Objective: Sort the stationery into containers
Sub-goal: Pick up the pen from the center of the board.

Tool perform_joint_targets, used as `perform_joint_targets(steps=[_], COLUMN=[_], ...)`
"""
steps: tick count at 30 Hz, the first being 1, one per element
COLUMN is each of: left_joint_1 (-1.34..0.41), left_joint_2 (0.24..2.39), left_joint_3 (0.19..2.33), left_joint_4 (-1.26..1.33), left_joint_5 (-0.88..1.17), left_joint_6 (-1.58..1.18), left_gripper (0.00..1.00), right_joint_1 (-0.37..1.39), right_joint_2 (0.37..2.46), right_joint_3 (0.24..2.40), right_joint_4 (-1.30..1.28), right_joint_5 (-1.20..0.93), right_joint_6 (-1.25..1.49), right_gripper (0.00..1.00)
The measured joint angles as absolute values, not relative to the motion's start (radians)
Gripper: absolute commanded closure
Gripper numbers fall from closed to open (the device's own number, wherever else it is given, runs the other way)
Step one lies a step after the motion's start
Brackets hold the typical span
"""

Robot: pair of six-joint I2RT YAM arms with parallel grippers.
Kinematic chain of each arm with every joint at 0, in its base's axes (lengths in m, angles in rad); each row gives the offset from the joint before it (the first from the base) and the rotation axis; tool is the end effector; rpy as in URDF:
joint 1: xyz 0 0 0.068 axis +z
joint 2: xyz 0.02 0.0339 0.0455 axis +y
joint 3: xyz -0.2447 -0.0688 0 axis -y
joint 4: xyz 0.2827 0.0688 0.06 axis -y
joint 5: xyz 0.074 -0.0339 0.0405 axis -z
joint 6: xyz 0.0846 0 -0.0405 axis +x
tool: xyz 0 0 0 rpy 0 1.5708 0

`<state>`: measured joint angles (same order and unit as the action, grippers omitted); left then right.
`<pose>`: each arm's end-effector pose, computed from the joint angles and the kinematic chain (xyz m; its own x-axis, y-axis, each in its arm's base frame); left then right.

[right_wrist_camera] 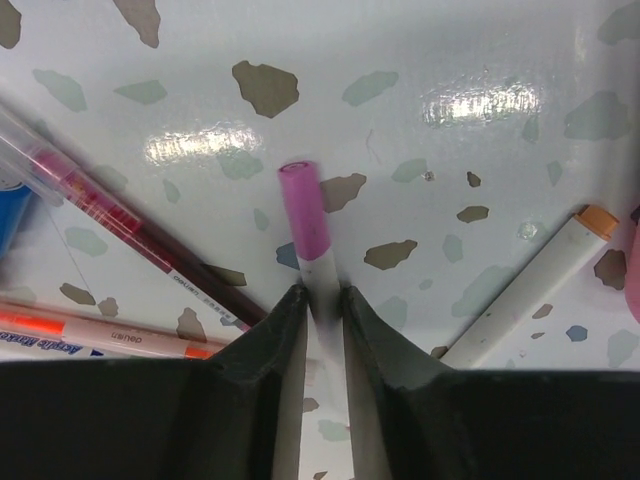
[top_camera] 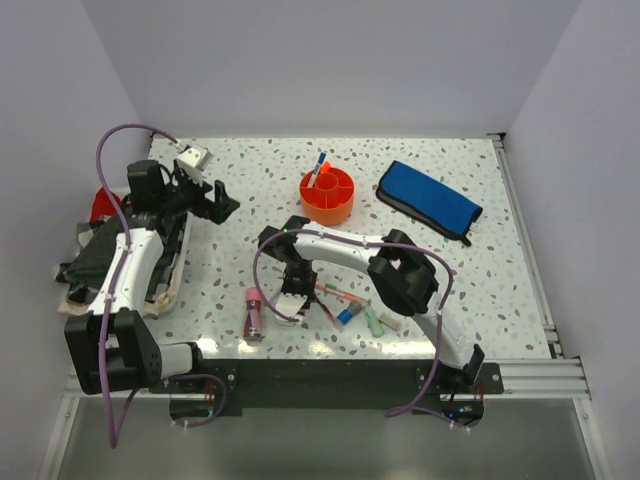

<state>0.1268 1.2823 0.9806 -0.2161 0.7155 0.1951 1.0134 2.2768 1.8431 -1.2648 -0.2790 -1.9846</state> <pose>0.3621 -0.0098 0.2531 -0.3906 0.0977 -0.9154 0.5562 0.8174 -0.1501 0.2134 0.3863 0.0813 0.9409 -0.1544 -0.3013 -0.1598 -0.9871 0.0068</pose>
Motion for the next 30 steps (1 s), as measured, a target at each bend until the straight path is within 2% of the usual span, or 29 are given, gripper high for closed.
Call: perform_joint_targets(steps=[2,11,19,24,27,30], left_joint_1=[0.127,0.127,0.127,0.127,0.127,0.127], left_joint_2=[1.282,1.257,1.235,1.241,1.265,1.302], left_joint_3=[0.981,0.990,1.048,1.076,1.090,1.106], left_joint_4=[-0.216,-0.256,-0.271,-0.258,-0.239,-0.213], left_joint_5=[0.716,0.715,0.719,0.718,0.711,0.708], left_joint_6=[0.191,0.199,0.196,0.183,0.162,0.138], left_gripper=[0.00,0.00,0.00,0.00,0.00,0.00], right_joint_1=[1.014,1.011,0.981,0.938,0.874,0.765], right_joint_2=[2.275,2.243,2.237,2.169,2.140,2.133], right_joint_3=[1.839,1.808,2.027,2.113,2.159,2.180], right_joint_4=[-1.259,-1.227,-1.226,-1.171,-1.052,-0.812], right_joint_5=[-0.278,-0.297,-0.411,-0.518,-0.616,-0.704], right_joint_6=[-1.988,-1.953,-1.695,-1.439,-1.161,-0.791], right_gripper=[1.00,1.00,1.00,1.00,1.00,1.00])
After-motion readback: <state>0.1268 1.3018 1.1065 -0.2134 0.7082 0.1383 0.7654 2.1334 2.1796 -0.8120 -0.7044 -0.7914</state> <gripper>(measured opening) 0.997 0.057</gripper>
